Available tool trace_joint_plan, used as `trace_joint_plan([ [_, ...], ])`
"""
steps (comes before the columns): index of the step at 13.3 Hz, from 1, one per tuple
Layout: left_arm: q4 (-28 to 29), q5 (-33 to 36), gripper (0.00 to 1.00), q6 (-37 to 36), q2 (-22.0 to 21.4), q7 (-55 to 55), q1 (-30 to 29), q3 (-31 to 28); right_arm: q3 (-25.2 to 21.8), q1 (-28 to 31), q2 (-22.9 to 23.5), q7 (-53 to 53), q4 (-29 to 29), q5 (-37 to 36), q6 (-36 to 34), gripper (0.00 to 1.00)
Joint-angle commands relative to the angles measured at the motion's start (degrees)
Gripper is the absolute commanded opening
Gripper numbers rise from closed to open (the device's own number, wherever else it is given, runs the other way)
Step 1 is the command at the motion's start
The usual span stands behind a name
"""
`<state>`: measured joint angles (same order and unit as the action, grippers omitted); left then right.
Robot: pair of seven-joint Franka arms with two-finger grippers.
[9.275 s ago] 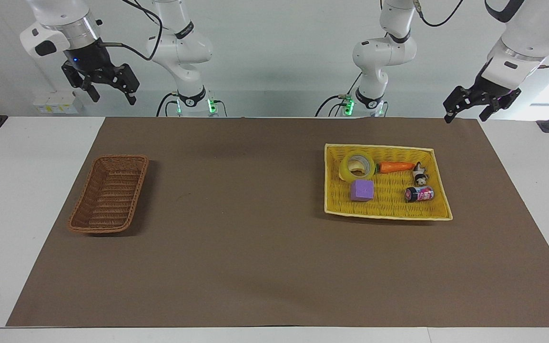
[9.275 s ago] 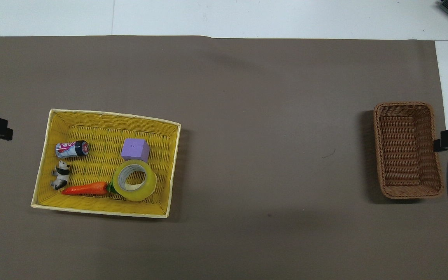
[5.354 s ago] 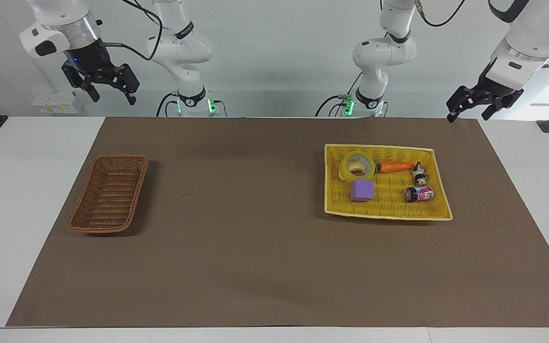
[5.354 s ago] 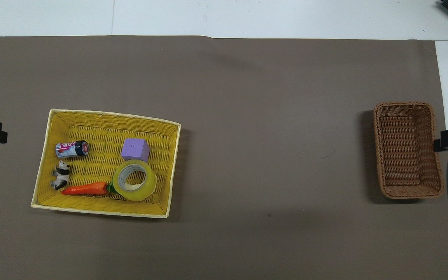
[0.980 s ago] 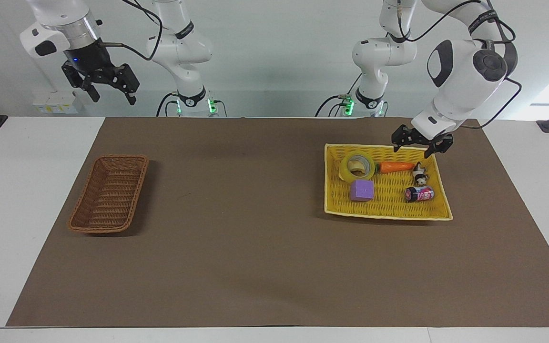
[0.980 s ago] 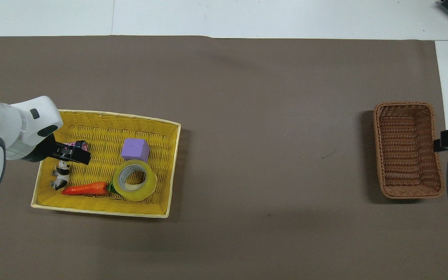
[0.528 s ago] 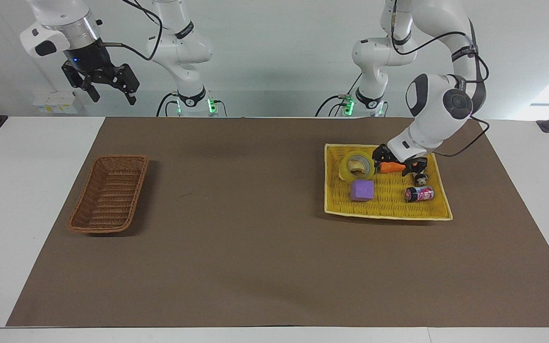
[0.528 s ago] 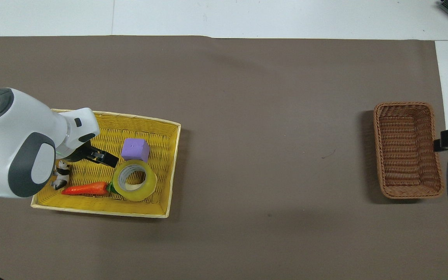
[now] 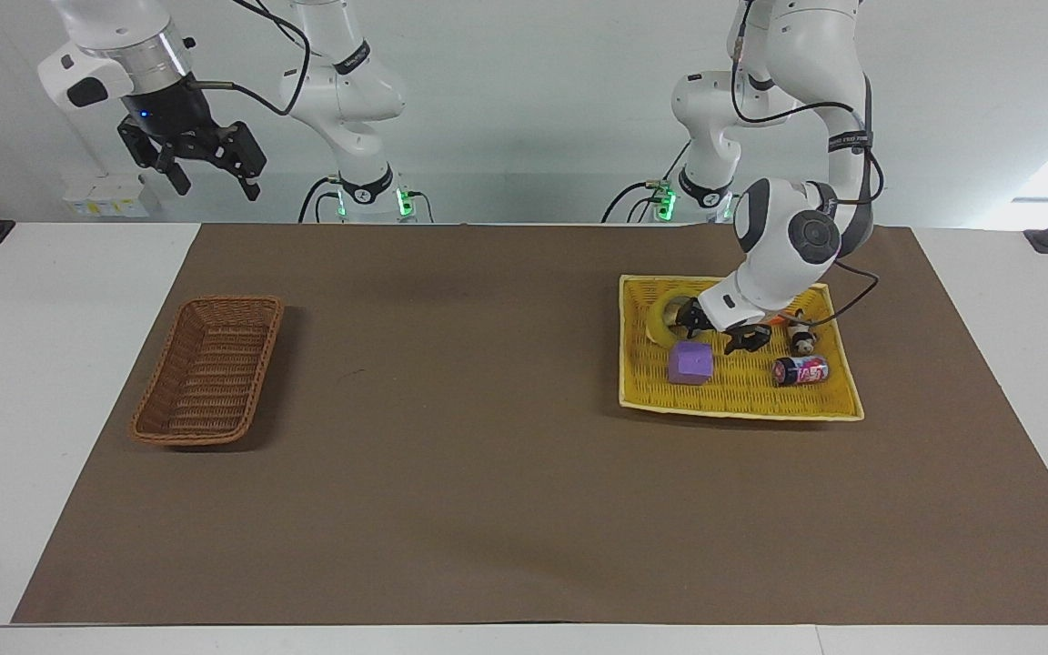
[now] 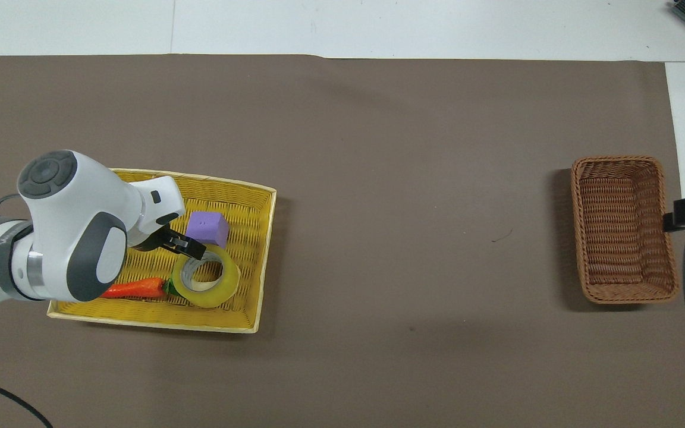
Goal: Move tape to another basket
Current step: 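Reach the left gripper into the yellow tray toward the tape roll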
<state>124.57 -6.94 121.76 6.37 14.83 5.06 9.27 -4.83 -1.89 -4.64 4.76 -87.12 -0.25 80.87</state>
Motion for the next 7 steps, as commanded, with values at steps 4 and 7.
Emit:
trace_joint_plan([
  [4, 2.89, -0.88, 0.56, -0.11, -2.69, 1.26, 2.15, -1.01, 0.44, 0.75, 0.60, -0.01, 1.08, 1.13, -1.33, 1.00],
  [7, 2.96, -0.71, 0.00, -2.74, -3.12, 2.74, 3.02, -1.09, 0.44, 0.84, 0.60, -0.01, 1.17, 1.13, -1.33, 1.00],
])
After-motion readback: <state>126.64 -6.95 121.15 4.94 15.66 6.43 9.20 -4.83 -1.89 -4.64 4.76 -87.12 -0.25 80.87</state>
